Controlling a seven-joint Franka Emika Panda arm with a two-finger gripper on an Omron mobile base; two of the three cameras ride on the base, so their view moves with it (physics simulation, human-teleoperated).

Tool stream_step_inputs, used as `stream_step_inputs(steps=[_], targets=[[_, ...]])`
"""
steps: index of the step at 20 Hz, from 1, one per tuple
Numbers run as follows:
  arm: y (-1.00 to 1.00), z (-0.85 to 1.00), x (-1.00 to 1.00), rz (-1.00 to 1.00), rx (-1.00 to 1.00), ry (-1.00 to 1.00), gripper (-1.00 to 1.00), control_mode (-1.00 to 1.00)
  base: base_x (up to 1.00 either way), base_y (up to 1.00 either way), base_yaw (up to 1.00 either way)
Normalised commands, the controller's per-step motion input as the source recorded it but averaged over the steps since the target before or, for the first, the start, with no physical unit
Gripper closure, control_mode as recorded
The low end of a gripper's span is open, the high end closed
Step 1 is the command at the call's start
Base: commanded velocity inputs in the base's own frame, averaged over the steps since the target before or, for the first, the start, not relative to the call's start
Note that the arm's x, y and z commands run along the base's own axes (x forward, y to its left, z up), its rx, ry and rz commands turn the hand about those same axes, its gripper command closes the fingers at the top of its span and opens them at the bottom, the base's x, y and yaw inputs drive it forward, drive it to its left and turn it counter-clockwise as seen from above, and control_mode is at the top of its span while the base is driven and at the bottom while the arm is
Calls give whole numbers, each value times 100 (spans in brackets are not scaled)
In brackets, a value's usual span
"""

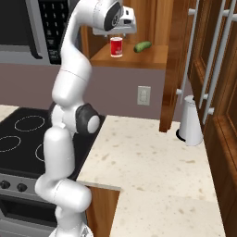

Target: Pick the canned food and jam from the counter and place them in the cabinets closest to them.

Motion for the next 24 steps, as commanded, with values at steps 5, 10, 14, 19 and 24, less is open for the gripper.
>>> stream_step_inputs(steps=[5, 10, 14, 19, 24], targets=[[-21, -3, -95, 12, -1, -4, -100, -100, 0, 0, 0], [-15, -28, -98, 12, -1, -8, -100, -100, 0, 0, 0], [-1, -35, -98, 10, -4, -11, -100, -100, 0, 0, 0], [7, -59, -96, 7, -12, -18, -100, -100, 0, 0, 0], [19, -84, -90, 4, -24, -21, -100, -100, 0, 0, 0]])
